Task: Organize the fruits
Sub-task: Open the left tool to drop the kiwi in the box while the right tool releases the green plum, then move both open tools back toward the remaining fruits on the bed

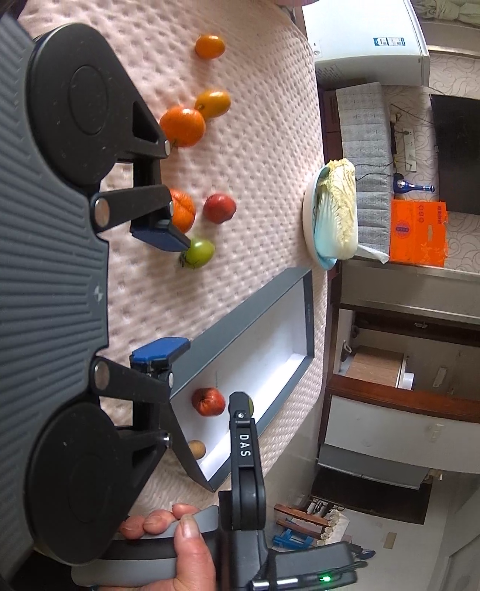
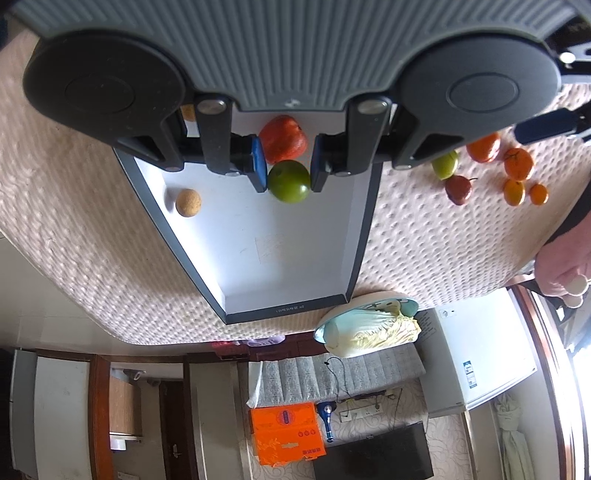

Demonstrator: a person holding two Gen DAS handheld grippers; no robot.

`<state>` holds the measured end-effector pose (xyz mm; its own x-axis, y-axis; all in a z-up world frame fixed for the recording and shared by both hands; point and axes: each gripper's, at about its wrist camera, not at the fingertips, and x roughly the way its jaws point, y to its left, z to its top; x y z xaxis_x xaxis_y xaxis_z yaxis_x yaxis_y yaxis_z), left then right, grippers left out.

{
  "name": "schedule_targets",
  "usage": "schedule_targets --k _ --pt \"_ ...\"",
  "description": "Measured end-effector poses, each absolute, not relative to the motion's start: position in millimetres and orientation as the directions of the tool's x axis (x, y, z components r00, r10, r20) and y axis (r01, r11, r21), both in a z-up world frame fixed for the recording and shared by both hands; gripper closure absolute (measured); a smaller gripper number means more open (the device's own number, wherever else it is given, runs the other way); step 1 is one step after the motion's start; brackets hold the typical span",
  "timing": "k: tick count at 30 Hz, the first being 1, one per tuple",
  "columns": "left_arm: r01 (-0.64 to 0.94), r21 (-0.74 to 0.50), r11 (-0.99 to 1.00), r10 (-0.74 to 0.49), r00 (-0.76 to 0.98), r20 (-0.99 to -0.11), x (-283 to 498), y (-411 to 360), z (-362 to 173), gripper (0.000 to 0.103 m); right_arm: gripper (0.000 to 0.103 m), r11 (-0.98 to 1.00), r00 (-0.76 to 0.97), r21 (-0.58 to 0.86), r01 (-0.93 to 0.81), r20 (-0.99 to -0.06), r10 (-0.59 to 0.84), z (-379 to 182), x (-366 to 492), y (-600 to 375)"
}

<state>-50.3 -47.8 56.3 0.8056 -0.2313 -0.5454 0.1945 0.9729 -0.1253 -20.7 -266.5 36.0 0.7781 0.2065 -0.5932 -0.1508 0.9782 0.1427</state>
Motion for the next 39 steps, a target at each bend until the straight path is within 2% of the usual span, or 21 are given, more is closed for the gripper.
schedule_targets --k 13,15,20,31,39 --pt "0.117 -0.150 0.982 -0.179 0.830 -0.529 -55.2 -2.4 62.8 0.045 0.073 0.990 0.806 0.128 -0.060 -0.578 0.123 34.0 -13.0 -256.8" --pt "0.103 -0.148 0.984 -0.167 0.832 -0.529 -56.3 4.9 63.1 0.045 0.065 0.990 0.811 0.133 -0.049 -0.573 0.117 34.1 -12.6 -256.8" --pt "0.064 -0.156 0.986 -0.138 0.839 -0.527 -57.9 24.3 63.8 0.045 0.064 0.990 0.825 0.138 -0.025 -0.556 0.098 35.5 -13.9 -255.7" --pt "0.012 -0.165 0.986 -0.099 0.844 -0.528 -55.4 40.6 64.0 0.045 0.064 0.984 0.848 0.160 -0.074 -0.509 0.147 43.1 -19.5 -246.6" --pt "-0.026 -0.166 0.986 -0.068 0.841 -0.536 -47.0 46.1 60.8 0.045 0.064 0.968 0.870 0.179 -0.176 -0.433 0.238 58.1 -31.0 -245.2"
